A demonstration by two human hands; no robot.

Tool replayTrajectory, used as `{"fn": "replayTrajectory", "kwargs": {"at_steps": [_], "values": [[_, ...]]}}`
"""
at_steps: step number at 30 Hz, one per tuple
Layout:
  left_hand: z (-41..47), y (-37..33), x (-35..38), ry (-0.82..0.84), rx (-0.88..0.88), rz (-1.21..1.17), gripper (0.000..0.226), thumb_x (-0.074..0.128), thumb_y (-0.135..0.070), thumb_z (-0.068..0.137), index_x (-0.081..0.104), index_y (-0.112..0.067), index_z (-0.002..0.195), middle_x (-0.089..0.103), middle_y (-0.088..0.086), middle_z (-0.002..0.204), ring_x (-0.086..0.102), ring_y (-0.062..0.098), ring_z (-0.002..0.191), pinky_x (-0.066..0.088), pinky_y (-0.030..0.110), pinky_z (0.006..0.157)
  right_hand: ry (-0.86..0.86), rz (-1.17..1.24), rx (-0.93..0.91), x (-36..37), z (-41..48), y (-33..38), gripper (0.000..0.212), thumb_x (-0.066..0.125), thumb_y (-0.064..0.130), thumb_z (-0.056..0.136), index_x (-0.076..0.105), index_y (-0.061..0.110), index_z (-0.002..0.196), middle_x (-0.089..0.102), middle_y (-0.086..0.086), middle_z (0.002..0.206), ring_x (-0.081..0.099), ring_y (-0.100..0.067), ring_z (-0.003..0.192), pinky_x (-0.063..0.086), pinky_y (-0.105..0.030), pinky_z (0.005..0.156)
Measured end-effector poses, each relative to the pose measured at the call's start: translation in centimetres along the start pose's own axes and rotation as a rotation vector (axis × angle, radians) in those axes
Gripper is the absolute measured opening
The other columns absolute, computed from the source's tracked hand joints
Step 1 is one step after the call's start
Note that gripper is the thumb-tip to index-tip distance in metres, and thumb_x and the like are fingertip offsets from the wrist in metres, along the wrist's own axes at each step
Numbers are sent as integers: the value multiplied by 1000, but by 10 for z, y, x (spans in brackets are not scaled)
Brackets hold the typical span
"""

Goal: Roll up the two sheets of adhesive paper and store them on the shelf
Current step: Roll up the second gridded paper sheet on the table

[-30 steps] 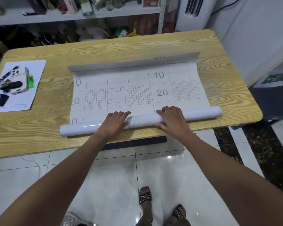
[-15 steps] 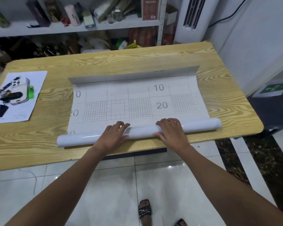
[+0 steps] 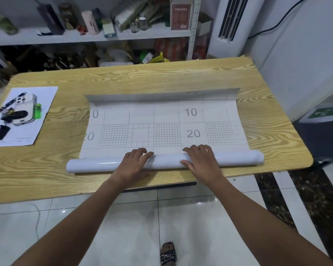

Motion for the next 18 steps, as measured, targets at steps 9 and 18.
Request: {"fn": "replayTrajectory", "kwargs": {"at_steps": [9,18], "values": [[1,2,2,-65,22,-24,68,86,-21,55,44,-16,108,36,0,100,36,19,84,47,34,66,-51,76,-28,-3,-3,-1,45,38,49,90,61,15,108,60,-2,105,55,-24,91,34,-36,90],[2,5,2,13,-38,48,47,39,-44,82,41,-18,122,60,3,98,51,19,90,45,34,81,25,104,-33,0,-4,-6,52,41,58,86,52,15,113,58,-2,104,54,-24,89,38,-35,86]]}}
Point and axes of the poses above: each hand's wrist, its own z-axis towards the middle knuckle, its own x-axis out of the palm, y = z × x, the point moved 3 cm from there along z, towards the middle knuckle
